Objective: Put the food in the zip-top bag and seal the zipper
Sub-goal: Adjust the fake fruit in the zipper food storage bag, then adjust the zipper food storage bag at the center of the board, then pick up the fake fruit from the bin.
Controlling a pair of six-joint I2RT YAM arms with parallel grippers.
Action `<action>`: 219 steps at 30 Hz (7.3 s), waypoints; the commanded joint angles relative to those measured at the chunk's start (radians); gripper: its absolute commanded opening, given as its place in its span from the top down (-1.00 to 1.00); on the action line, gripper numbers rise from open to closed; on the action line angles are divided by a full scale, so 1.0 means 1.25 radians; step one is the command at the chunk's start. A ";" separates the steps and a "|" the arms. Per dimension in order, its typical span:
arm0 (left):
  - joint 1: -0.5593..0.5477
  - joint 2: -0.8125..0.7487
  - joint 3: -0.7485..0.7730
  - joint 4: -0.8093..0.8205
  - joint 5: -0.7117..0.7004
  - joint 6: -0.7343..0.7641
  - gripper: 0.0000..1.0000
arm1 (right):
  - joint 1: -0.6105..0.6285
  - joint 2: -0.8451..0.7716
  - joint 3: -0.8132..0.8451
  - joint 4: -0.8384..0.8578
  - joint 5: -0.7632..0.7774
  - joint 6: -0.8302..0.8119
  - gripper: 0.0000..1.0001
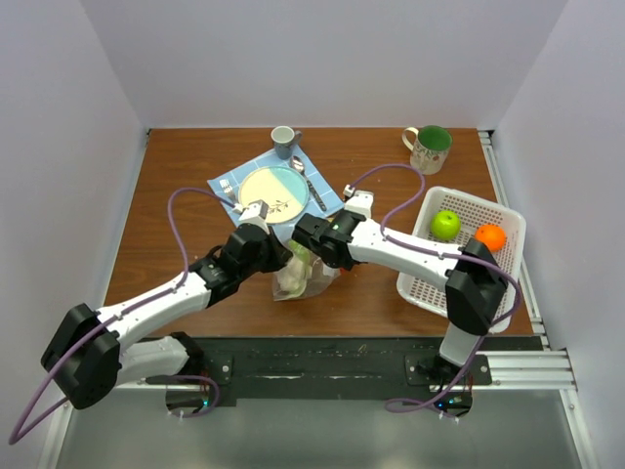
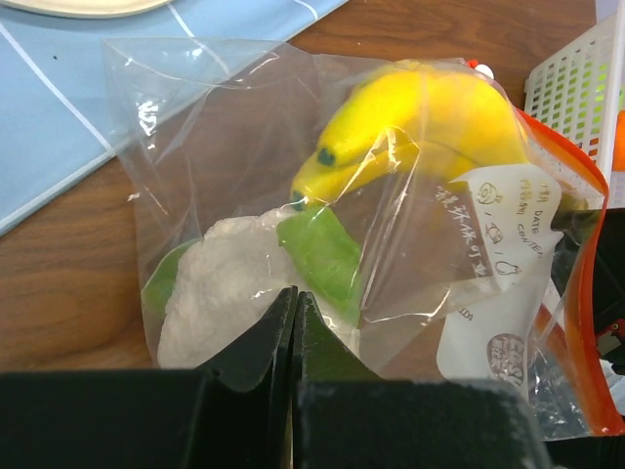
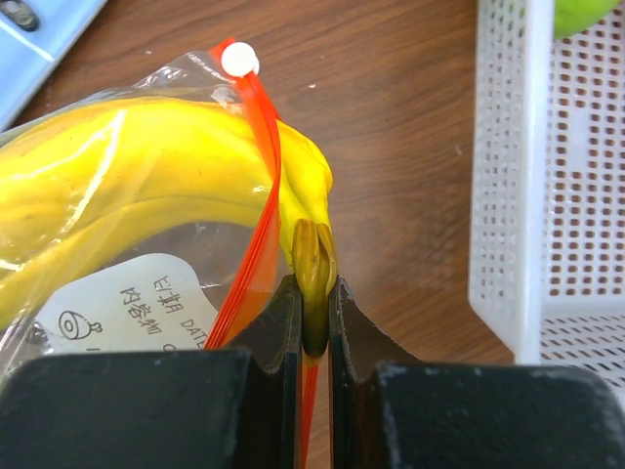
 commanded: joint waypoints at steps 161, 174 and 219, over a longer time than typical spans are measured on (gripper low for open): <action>-0.056 0.311 0.672 -0.354 0.122 0.389 1.00 | -0.227 -0.403 -0.519 0.772 -0.488 0.092 0.13; 0.016 0.132 0.546 -0.336 -0.007 0.362 1.00 | -0.112 -0.313 -0.065 0.484 -0.353 -0.204 1.00; 0.054 -0.028 0.350 -0.124 0.214 0.211 1.00 | -0.615 -0.380 -0.181 0.355 -0.370 -0.484 -0.69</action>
